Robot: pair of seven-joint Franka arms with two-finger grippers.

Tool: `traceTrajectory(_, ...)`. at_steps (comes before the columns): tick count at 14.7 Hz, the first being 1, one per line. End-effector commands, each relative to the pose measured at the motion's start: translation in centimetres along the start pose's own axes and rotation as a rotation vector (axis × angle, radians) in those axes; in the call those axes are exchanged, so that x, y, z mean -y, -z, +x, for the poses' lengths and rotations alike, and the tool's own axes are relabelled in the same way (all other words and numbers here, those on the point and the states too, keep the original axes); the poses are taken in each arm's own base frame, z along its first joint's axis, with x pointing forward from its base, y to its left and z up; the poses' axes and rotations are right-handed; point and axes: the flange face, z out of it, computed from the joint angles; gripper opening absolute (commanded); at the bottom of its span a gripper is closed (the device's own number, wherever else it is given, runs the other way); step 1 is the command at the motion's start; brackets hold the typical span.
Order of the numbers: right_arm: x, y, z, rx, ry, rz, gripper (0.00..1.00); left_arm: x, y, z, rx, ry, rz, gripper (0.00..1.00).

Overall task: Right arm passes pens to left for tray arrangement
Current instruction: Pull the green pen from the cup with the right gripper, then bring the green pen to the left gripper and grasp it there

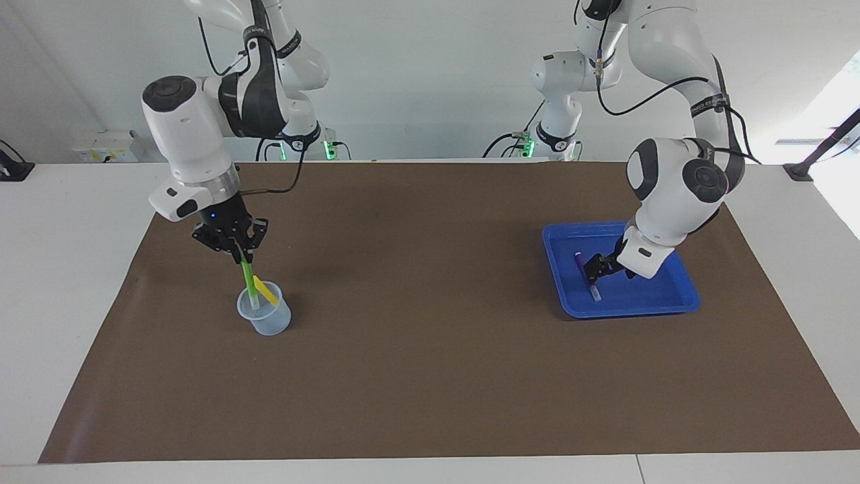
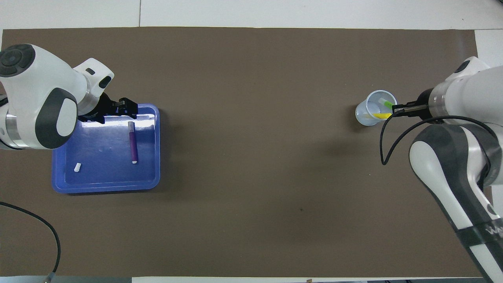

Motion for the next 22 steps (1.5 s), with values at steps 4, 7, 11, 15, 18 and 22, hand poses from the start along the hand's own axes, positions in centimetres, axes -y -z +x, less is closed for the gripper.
traceTrajectory(4,6.7,5.6,0.2,-0.032,0.107,0.045,0.00,-1.3,10.3,-1.2,0.045,0.148,-0.143,1.00)
traceTrajectory(7,14.2,7.7,-0.2,-0.079,0.216,0.112,0.00,-3.0,13.9,-3.0,0.051,0.375,-0.270,1.00)
traceTrajectory(11,21.4,9.2,-0.4,-0.198,0.353,0.193,0.00,-4.4,16.9,-4.3,0.117,0.635,-0.451,1.00)
traceTrajectory(15,26.7,10.2,-1.5,-0.279,0.504,0.327,0.00,-6.4,17.6,-5.5,0.216,0.766,-0.620,1.00)
traceTrajectory(18,28.4,11.6,-1.1,-0.325,0.607,0.409,0.00,-9.1,15.5,-7.5,0.254,0.805,-0.715,1.00)
traceTrajectory(22,31.5,14.1,-1.1,-0.343,0.713,0.451,0.00,-12.9,12.6,-11.2,0.286,0.896,-0.757,1.00)
